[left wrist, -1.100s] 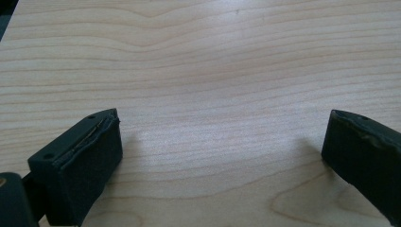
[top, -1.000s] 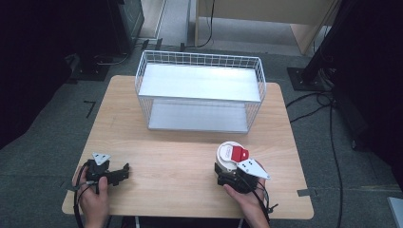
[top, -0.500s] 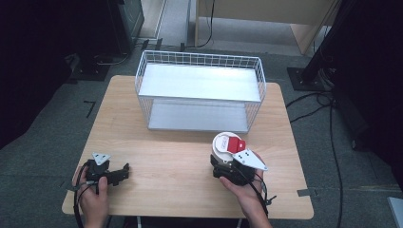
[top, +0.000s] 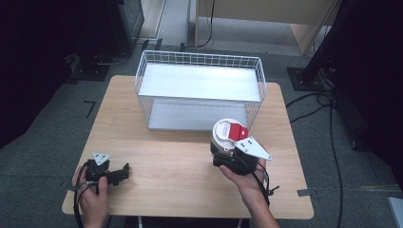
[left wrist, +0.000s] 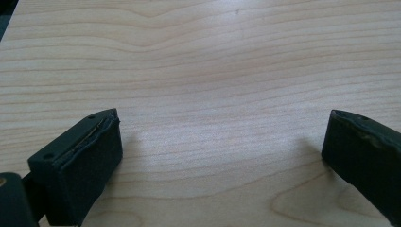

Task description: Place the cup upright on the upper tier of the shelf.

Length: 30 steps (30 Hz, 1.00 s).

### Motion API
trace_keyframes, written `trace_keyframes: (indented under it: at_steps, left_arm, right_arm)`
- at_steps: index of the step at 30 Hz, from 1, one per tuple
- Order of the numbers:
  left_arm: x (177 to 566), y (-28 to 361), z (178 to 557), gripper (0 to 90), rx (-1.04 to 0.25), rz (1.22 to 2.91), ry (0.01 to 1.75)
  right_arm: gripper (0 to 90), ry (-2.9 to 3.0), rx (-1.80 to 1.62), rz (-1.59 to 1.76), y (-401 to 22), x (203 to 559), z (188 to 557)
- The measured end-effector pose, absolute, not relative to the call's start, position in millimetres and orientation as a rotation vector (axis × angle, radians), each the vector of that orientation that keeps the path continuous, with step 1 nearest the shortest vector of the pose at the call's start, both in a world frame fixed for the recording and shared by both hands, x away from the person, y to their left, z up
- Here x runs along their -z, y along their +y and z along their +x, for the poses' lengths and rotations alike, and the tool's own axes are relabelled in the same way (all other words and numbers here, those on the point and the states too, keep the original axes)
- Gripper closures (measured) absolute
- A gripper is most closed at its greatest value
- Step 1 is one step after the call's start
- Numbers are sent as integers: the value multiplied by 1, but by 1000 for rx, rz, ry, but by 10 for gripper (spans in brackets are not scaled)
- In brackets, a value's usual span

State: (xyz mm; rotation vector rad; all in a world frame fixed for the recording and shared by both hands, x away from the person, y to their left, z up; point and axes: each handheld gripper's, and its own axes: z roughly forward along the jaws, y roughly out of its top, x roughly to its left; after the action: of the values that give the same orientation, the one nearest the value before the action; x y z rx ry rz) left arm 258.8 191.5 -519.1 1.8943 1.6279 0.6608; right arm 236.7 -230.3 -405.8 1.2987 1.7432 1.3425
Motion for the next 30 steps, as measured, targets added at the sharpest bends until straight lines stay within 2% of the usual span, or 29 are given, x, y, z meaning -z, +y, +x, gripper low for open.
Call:
trace_keyframes:
  at_steps: [13,30]
  left_arm:
    - [519,191,259,0,-660,1894,1628]
    - [519,192,259,0,-659,1895,1628]
  right_arm:
    - [105,1554,-1406,1186,-228,380,247]
    - [105,1452,-1412,1045,-202,358,265]
